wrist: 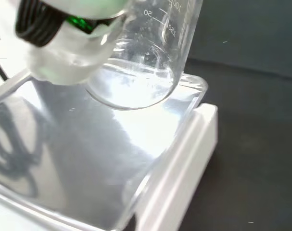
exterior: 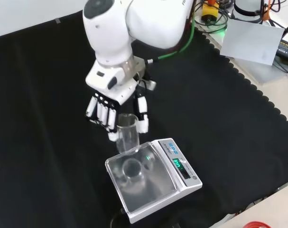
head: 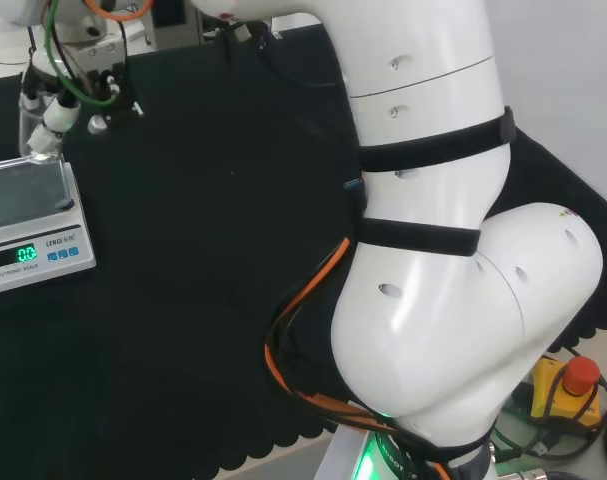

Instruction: Put the beaker on the electronic balance.

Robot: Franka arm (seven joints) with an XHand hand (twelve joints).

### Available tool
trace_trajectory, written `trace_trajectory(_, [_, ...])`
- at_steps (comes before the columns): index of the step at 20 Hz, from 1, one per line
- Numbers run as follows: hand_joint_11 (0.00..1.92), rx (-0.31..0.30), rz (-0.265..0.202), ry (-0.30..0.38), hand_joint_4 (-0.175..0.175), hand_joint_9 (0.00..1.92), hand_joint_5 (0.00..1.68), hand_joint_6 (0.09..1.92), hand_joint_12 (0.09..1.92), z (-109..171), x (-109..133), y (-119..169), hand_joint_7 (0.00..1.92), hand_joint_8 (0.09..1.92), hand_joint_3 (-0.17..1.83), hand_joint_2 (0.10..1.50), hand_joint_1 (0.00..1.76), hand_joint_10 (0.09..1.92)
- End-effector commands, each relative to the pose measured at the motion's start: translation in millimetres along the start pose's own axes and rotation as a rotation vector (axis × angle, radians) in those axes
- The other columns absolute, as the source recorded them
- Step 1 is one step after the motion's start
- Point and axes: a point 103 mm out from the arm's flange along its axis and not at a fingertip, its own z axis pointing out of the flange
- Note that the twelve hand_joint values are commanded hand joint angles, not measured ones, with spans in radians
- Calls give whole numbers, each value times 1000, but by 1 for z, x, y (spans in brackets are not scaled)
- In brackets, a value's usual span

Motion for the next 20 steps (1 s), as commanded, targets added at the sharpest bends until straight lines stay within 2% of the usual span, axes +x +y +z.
trace_trajectory(1, [541,41,-71,43,175,1068,1412,317,1381,29,31,10,1087,857,449,718,1137,640])
trace_trajectory(3, [542,65,-66,73,175,1070,1412,318,1380,50,29,15,1087,856,449,718,1137,639])
trace_trajectory(9, [545,91,-75,93,175,1075,1410,321,1376,70,28,18,1088,853,448,719,1137,638])
trace_trajectory(10, [546,118,-84,106,175,1077,1398,338,1371,72,27,19,1087,851,430,731,1134,633])
trace_trajectory(11, [542,142,-93,115,175,1084,1296,421,1362,72,26,19,1076,854,455,677,1103,615])
trace_trajectory(13, [372,167,-115,144,47,914,587,304,1432,71,22,18,799,970,408,570,916,662])
trace_trajectory(14, [264,169,-118,154,17,800,343,227,1488,70,19,18,654,1003,366,547,834,699])
trace_trajectory(15, [161,169,-119,163,4,685,180,133,1540,69,17,17,517,1006,322,538,770,738])
trace_trajectory(17, [45,167,-120,167,-1,540,42,87,1596,68,15,15,356,986,246,539,696,800])
trace_trajectory(20, [4,156,-120,180,3,454,3,87,1603,64,10,11,257,935,178,547,656,821])
